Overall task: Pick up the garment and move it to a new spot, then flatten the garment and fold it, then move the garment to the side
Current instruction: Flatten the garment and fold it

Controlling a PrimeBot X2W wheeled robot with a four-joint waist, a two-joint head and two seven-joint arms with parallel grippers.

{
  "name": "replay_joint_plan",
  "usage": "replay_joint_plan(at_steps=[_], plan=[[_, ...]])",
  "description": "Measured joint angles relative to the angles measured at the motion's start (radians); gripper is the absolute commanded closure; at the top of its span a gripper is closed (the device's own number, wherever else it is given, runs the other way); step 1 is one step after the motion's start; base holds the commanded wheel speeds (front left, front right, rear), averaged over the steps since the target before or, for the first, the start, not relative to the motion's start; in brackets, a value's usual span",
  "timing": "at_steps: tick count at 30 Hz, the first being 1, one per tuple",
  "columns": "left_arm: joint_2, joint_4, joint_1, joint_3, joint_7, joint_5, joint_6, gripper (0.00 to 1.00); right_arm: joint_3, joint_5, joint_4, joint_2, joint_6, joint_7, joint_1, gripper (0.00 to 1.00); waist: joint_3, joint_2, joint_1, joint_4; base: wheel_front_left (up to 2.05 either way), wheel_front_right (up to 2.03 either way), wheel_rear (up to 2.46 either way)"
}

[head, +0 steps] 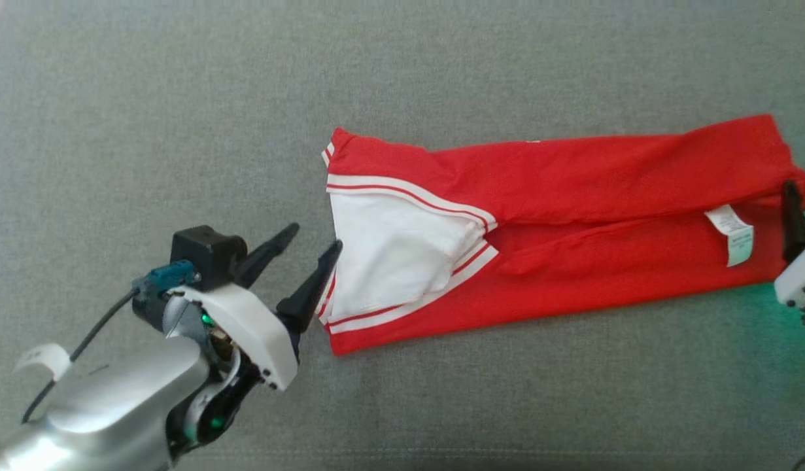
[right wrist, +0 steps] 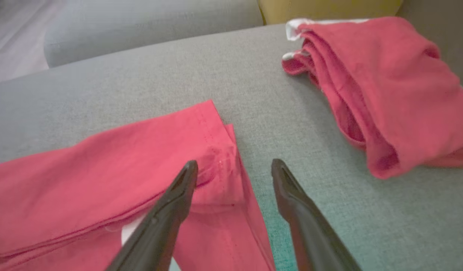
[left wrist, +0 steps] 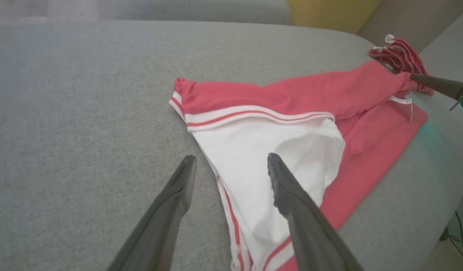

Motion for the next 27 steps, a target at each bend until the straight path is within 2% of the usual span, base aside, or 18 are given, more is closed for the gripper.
replay_joint_plan(at_steps=[1, 3, 4, 5, 8, 12, 20, 24, 27], plan=[[0.000, 0.000, 0.000, 0.000, 0.000, 0.000, 0.000, 0.00, 0.000, 0.000, 0.000, 0.000, 0.000, 0.000, 0.000, 0.00, 0.000, 0.0000, 0.0000, 0.000, 0.00, 0.00, 0.00], [-0.016, 0.004, 0.023, 0.038, -0.008, 0.029, 0.038, 0.00, 0.001, 0.018, -0.009, 0.002, 0.000, -0.028, 0.021, 0.00, -0.018, 0.0000, 0.0000, -0.002, 0.00, 0.00, 0.00], [-0.041, 0.003, 0.062, 0.113, -0.008, 0.063, 0.083, 0.00, 0.003, 0.031, -0.016, 0.005, 0.000, -0.060, 0.051, 0.00, -0.039, 0.0000, 0.0000, -0.003, 0.00, 0.00, 0.00], [-0.041, 0.003, 0.062, 0.113, -0.008, 0.063, 0.083, 0.00, 0.003, 0.031, -0.016, 0.005, 0.000, -0.060, 0.051, 0.00, -0.039, 0.0000, 0.0000, -0.003, 0.00, 0.00, 0.00], [-0.100, -0.018, 0.152, 0.262, -0.010, 0.155, 0.136, 0.00, 0.007, 0.040, -0.023, 0.026, 0.000, -0.109, 0.106, 0.00, -0.074, 0.0000, 0.0000, -0.002, 0.00, 0.00, 0.00], [-0.175, -0.025, 0.316, 0.385, -0.010, 0.287, 0.171, 0.00, 0.019, 0.054, -0.024, 0.049, 0.000, -0.174, 0.170, 0.00, -0.121, 0.0000, 0.0000, 0.004, 0.00, 0.00, 0.00], [-0.321, -0.023, 0.531, 0.574, -0.010, 0.536, 0.186, 0.00, -0.005, 0.057, 0.009, 0.066, 0.000, -0.259, 0.238, 0.00, -0.187, 0.0000, -0.0001, 0.054, 0.00, 0.00, 0.00], [-0.372, -0.043, 0.620, 0.640, -0.010, 0.648, 0.156, 0.00, -0.035, 0.057, 0.025, 0.071, 0.000, -0.263, 0.263, 0.00, -0.211, 0.0000, -0.0001, 0.087, 0.00, 0.00, 0.00], [-0.389, -0.048, 0.675, 0.659, -0.010, 0.738, 0.130, 0.00, -0.068, 0.056, 0.036, 0.073, 0.000, -0.258, 0.273, 0.00, -0.216, 0.0000, -0.0001, 0.113, 0.00, 0.00, 0.00]])
